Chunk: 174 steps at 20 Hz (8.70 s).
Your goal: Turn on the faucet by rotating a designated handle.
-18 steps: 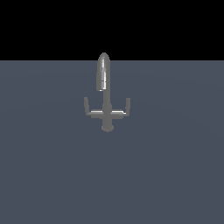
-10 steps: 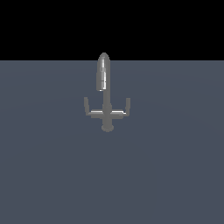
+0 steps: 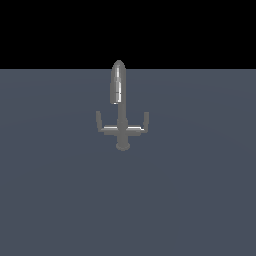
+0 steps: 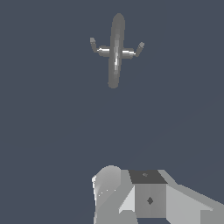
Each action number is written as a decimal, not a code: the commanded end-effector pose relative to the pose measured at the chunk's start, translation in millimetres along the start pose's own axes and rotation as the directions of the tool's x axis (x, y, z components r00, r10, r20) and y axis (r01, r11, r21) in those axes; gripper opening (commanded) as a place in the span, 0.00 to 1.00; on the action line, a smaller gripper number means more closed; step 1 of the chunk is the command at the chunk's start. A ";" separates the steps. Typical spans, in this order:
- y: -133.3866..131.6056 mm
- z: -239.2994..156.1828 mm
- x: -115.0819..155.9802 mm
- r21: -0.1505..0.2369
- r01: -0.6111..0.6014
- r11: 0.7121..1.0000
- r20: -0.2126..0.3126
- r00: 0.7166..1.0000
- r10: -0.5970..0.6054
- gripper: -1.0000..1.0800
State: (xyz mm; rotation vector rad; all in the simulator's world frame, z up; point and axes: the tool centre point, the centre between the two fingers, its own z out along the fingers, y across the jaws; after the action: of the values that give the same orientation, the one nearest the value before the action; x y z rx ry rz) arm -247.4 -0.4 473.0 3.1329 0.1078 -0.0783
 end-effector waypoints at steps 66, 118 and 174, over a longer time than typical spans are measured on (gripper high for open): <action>4.2 90.9 199.0 0.585 0.810 -0.024 0.645 -0.484 -0.591 0.00; -74.4 294.0 329.3 0.841 -0.531 -0.106 -0.538 -0.841 -0.054 0.00; -89.5 331.7 250.2 0.738 -0.671 -0.073 -0.675 -0.737 -0.044 0.00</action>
State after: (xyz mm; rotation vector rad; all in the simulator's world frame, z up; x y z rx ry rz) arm -8.4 102.3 135.5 0.7171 -1.7935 1.7443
